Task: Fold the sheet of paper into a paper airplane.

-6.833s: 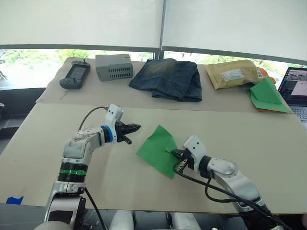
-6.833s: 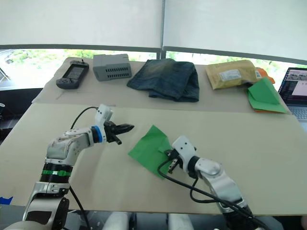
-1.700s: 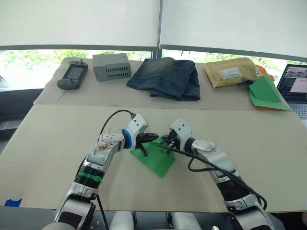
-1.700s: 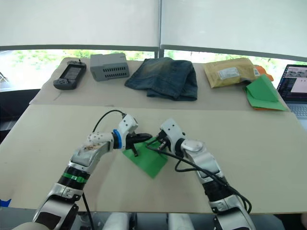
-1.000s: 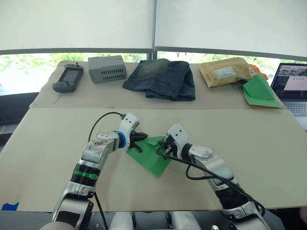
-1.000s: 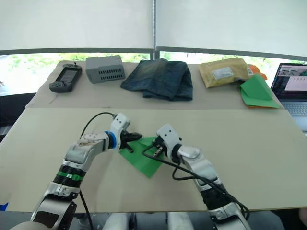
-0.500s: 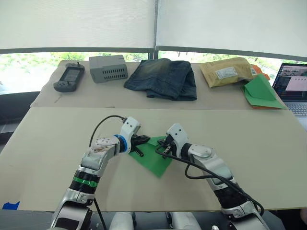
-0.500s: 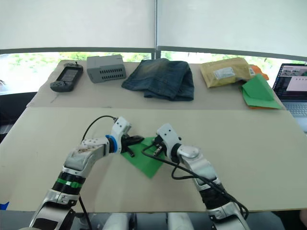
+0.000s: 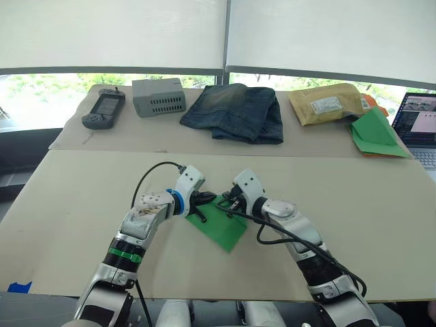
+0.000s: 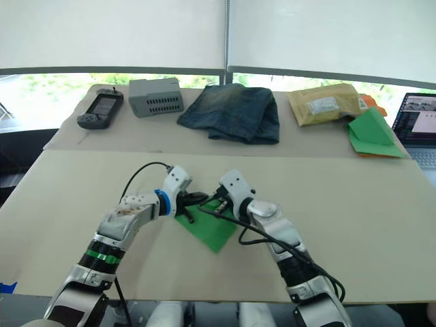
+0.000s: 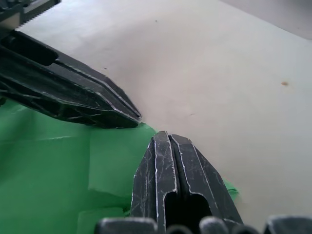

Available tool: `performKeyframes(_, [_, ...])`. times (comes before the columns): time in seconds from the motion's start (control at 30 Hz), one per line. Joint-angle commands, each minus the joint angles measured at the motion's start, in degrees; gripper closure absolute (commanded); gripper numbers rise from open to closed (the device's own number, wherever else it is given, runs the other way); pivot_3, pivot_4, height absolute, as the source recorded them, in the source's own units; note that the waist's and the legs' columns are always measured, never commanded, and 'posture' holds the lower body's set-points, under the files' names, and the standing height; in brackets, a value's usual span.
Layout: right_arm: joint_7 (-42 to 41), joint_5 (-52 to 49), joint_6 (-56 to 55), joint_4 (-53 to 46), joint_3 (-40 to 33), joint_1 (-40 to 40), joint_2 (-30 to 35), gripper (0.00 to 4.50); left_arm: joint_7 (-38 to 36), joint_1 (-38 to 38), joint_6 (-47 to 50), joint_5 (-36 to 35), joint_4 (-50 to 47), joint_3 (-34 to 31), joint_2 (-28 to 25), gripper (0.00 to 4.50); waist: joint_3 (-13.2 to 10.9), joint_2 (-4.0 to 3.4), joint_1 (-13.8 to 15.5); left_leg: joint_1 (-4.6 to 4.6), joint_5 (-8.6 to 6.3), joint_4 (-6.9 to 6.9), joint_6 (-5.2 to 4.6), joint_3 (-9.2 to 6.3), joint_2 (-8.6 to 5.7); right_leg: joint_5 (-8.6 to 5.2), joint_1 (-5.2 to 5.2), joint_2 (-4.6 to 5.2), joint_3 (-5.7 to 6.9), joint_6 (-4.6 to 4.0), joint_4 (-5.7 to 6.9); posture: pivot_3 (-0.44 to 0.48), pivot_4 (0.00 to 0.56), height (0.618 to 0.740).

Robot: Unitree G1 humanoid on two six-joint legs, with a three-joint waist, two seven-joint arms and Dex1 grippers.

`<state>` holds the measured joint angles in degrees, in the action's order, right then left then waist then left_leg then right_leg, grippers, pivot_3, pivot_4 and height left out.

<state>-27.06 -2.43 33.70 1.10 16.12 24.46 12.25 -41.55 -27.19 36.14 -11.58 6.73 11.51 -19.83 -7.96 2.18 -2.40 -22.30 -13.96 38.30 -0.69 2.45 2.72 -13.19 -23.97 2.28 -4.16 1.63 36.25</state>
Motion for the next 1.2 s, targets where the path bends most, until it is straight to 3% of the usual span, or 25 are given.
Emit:
performKeyframes(0.03, [1.84,1.14,1.71,0.94,-2.78,-1.83,2.23,4.5,-0.02,1.15,1.26,1.42,2.41,1.76,-0.32,4.47,0.0,0.0,0.1,-0.01,0.0,0.0,0.0,0.0,0.0,0.0,0.0,0.0,0.0,0.0,-0.01,0.0,0.15,0.734])
performKeyframes(0.43, [-0.34,-2.52,2.93,-11.52,-8.21,-5.06,6.78,4.5,-1.03,0.77,0.36,1.49,3.12,2.59,-0.24,4.47,-0.02,-0.03,0.29,-0.14,0.0,0.0,0.0,0.0,-0.07,-0.05,-0.05,0.09,0.0,0.08,-0.09,0.0,0.15,0.734])
performKeyframes(0.83, [-5.73,-14.19,16.44,-28.74,-17.75,-16.19,13.8,4.5,-3.65,0.86,-0.89,1.53,2.07,4.44,-0.1,4.47,-0.03,-0.06,1.23,-0.46,-0.01,-0.02,0.0,-0.06,-0.14,-0.11,-0.21,0.14,0.04,0.15,-0.23,0.0,0.15,0.734])
performKeyframes(1.03, [-5.3,-24.07,26.7,-34.5,-22.41,-18.15,11.97,2.54,-3.4,1.0,-1.03,1.86,2.4,4.43,0.21,4.5,-0.04,-0.06,1.41,-0.5,-0.01,-0.02,0.0,-0.09,-0.13,-0.12,-0.26,0.13,0.06,0.17,-0.22,0.0,0.15,0.734])
performKeyframes(1.2, [-4.33,-24.77,28.08,-36.77,-19.77,-20.74,13.97,0.79,-3.33,1.29,-1.27,2.11,2.17,4.7,0.22,4.5,-0.04,-0.06,1.53,-0.54,-0.01,-0.02,0.0,-0.1,-0.15,-0.13,-0.26,0.15,0.07,0.18,-0.27,0.0,0.15,0.734])
